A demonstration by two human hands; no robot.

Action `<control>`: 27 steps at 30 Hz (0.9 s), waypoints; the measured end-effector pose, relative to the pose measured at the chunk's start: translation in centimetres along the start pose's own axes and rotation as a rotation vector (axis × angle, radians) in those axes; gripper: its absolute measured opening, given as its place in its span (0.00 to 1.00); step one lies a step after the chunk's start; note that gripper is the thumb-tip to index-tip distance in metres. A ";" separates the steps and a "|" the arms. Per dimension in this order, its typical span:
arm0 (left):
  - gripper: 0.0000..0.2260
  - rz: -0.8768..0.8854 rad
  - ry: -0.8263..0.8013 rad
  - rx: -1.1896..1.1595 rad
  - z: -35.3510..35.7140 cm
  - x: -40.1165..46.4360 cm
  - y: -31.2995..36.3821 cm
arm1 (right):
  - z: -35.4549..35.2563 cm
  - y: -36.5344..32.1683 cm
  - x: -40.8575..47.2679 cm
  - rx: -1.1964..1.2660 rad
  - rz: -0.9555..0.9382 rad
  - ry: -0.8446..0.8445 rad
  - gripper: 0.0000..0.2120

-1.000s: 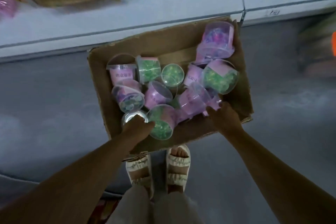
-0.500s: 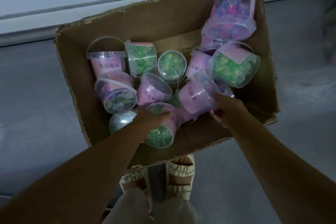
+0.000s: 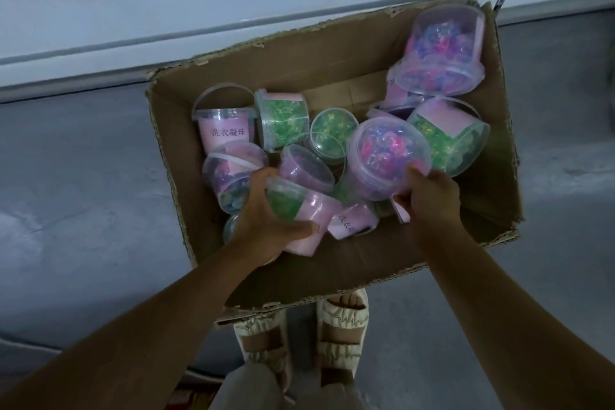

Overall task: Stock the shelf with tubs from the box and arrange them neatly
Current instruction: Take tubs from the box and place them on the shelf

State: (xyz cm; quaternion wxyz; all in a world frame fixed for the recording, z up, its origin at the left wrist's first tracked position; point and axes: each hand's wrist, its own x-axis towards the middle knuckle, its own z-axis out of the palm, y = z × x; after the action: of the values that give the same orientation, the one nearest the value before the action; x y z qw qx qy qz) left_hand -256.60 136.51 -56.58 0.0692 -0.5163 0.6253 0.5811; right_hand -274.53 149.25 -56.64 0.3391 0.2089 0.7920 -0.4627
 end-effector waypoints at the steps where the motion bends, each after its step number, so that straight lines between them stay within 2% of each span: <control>1: 0.38 0.054 0.031 0.036 0.0 0.0 0.1 | 0.2 0.0 0.1 -0.010 -0.026 0.028 0.16; 4: 0.44 0.158 0.053 0.152 0.6 -0.4 -0.3 | 0.8 0.3 0.1 -0.161 -0.113 0.077 0.18; 6: 0.45 0.153 0.055 0.167 1.3 -1.1 -1.0 | 0.9 0.7 0.0 -0.227 -0.162 0.086 0.17; 8: 0.41 0.000 0.073 0.038 1.9 -1.4 -1.7 | 0.9 1.2 -0.1 -0.238 -0.164 0.084 0.17; 10: 0.31 -0.223 0.088 -0.085 2.3 -1.3 -1.8 | 0.8 1.5 -0.2 -0.223 -0.145 0.065 0.20; 13: 0.21 -0.355 0.189 0.001 2.7 -0.4 -1.4 | 0.6 1.5 -0.1 -0.273 -0.148 0.021 0.19; 15: 0.27 -0.451 0.210 0.024 3.0 0.5 -1.0 | 0.3 1.0 0.0 -0.308 -0.149 -0.020 0.15; 18: 0.53 -0.704 0.175 -0.102 2.6 1.7 -0.6 | 0.1 0.5 0.1 -0.234 -0.141 -0.085 0.12; 19: 0.56 -0.745 0.114 -0.111 2.4 1.8 -0.7 | 0.2 0.6 0.3 -0.188 -0.125 -0.107 0.12; 20: 0.52 -0.766 0.017 -0.091 2.0 1.5 -0.4 | 0.4 0.7 0.4 -0.153 -0.102 -0.120 0.13; 21: 0.43 -0.784 -0.068 -0.061 1.8 1.1 0.0 | 0.7 0.9 0.5 -0.117 -0.069 -0.125 0.16; 23: 0.25 -0.822 -0.160 -0.057 1.3 0.4 0.6 | 1.1 1.2 0.6 -0.040 -0.013 -0.165 0.25; 24: 0.20 -0.836 -0.177 -0.067 1.2 0.3 0.5 | 1.2 1.3 0.6 -0.014 0.006 -0.198 0.27; 25: 0.17 -0.834 -0.187 -0.092 1.1 0.3 0.4 | 1.2 1.5 0.7 0.012 0.029 -0.237 0.29; 27: 0.19 -0.822 -0.166 -0.151 0.9 0.1 0.5 | 1.2 1.7 0.7 0.065 0.061 -0.287 0.28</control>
State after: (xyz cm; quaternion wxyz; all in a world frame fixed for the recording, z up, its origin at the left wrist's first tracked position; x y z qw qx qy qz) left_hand -257.52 137.06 -56.60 0.3073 -0.6777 0.3153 0.5890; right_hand -273.52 149.02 -58.55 0.4560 0.1755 0.7132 -0.5026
